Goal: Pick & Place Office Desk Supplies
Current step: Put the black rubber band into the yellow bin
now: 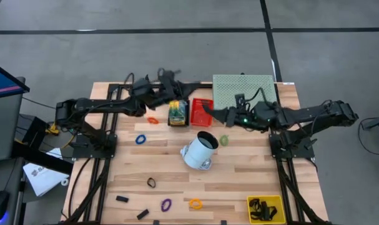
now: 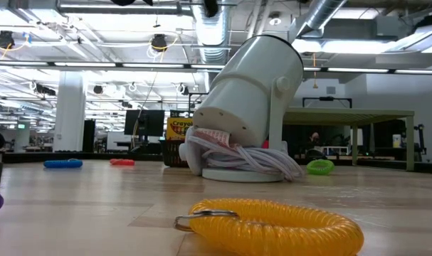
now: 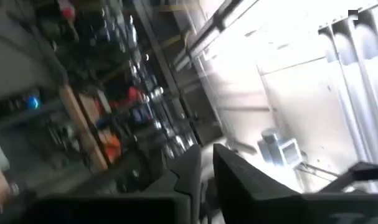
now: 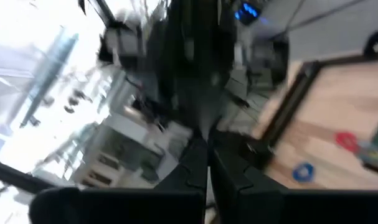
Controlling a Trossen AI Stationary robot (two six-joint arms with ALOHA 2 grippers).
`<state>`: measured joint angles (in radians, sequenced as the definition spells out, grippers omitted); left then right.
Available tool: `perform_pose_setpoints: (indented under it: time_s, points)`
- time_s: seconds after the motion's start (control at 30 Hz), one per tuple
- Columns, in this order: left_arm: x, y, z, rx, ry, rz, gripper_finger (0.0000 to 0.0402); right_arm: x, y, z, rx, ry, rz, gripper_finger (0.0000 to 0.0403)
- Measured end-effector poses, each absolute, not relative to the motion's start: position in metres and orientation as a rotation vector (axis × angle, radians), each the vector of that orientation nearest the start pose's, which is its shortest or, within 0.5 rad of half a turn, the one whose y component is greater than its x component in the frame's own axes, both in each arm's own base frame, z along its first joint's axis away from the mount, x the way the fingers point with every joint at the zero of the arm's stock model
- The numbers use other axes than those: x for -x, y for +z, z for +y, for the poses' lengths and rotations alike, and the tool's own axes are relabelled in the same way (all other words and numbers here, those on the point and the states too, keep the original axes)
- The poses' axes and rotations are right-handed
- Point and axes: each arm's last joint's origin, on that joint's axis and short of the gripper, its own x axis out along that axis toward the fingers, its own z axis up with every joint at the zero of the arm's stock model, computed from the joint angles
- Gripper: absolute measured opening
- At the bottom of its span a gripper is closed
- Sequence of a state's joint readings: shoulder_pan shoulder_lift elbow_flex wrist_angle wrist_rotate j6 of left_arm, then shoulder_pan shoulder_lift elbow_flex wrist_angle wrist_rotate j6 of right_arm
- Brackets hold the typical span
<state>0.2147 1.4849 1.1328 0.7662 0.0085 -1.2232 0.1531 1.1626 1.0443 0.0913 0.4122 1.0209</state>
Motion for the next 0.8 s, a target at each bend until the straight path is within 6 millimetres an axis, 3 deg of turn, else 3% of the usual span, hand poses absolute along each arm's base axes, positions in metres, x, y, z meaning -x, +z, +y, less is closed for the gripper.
perform_pose_setpoints:
  time_s: [0.23,0.43,0.63,0.8]
  points:
    - [-0.293,0.406,0.093,0.987,-0.071,-0.526,0.0056,-0.252,0.351,0.041,-1.022,-0.356,0.104,0.0001]
    - [-0.246,0.425,0.11,0.85,0.081,-0.471,0.0058,-0.234,0.325,0.064,-1.082,-0.453,0.368,0.0001]
    - [-0.211,0.431,0.109,0.766,0.215,-0.378,0.0059,-0.207,0.307,0.094,-1.171,-0.558,0.569,0.0]
    - [-0.206,0.425,0.106,0.742,0.261,-0.284,0.0059,-0.179,0.296,0.127,-1.256,-0.6,0.708,0.0]
